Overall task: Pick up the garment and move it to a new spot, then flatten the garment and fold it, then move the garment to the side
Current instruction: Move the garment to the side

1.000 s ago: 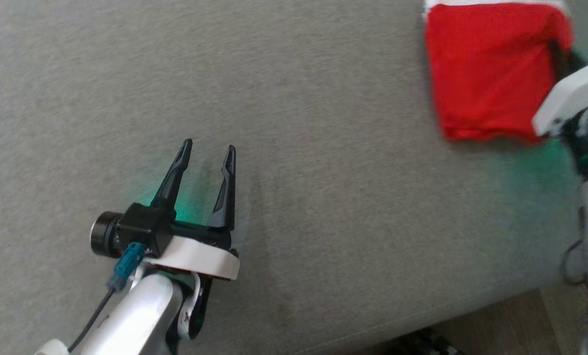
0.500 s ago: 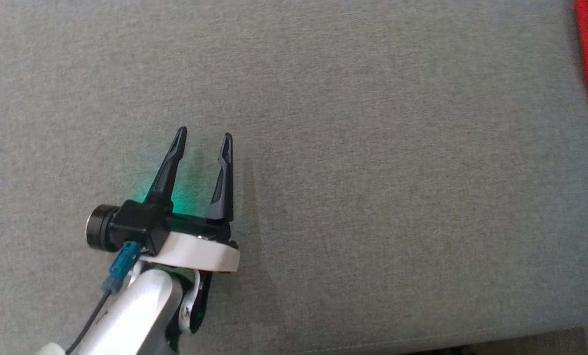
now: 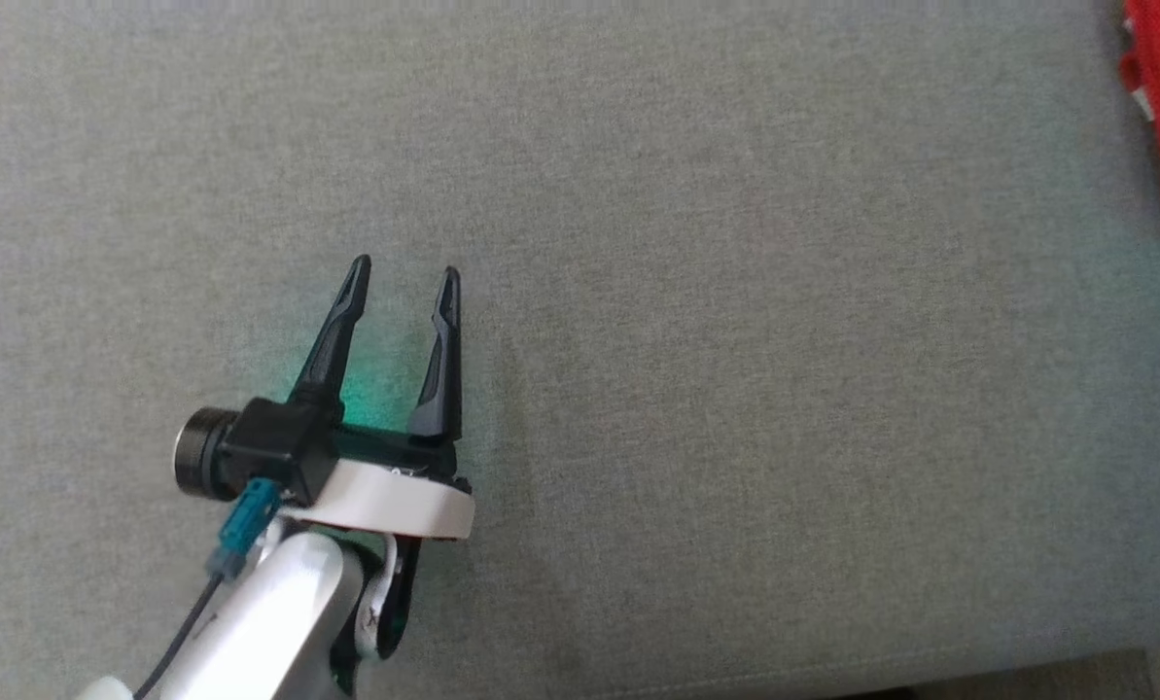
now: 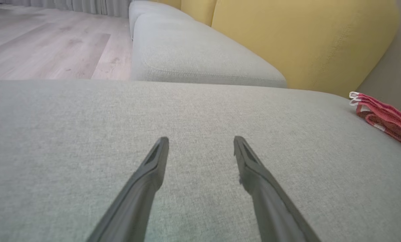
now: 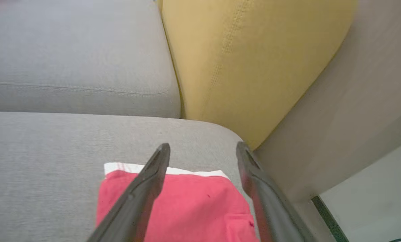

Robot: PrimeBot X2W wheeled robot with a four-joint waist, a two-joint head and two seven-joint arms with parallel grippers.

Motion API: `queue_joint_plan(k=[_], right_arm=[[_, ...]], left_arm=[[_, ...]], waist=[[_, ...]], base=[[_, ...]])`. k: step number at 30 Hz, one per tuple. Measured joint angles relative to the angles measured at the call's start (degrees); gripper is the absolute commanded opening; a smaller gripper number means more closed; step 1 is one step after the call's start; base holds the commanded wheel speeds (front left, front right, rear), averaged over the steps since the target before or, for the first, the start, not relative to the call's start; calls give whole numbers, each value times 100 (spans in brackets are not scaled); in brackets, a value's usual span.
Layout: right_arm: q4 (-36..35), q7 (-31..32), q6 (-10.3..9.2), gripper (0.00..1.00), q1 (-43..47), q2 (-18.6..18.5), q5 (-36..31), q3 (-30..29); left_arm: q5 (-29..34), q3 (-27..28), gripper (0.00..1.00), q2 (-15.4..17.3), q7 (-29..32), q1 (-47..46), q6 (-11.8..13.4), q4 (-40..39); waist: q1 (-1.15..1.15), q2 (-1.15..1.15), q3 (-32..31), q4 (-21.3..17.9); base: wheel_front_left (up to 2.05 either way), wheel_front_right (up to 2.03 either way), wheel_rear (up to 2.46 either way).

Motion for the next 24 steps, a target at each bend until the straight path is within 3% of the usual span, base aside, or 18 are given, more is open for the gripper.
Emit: queue_joint_plan(k=[11, 24], right_arm=[[-835, -348, 0, 100, 705, 483, 247, 490], [-2404, -464, 0, 100, 2882, 1806, 60, 1215]], left_arm=[[-341, 204, 100, -15, -290, 374, 2, 307], [-702, 687, 100, 62, -491, 1474, 159, 575]], waist=[[-1, 0, -883, 85], [-2, 0, -2188, 361]], base=[[0, 0, 0], [0, 0, 0]])
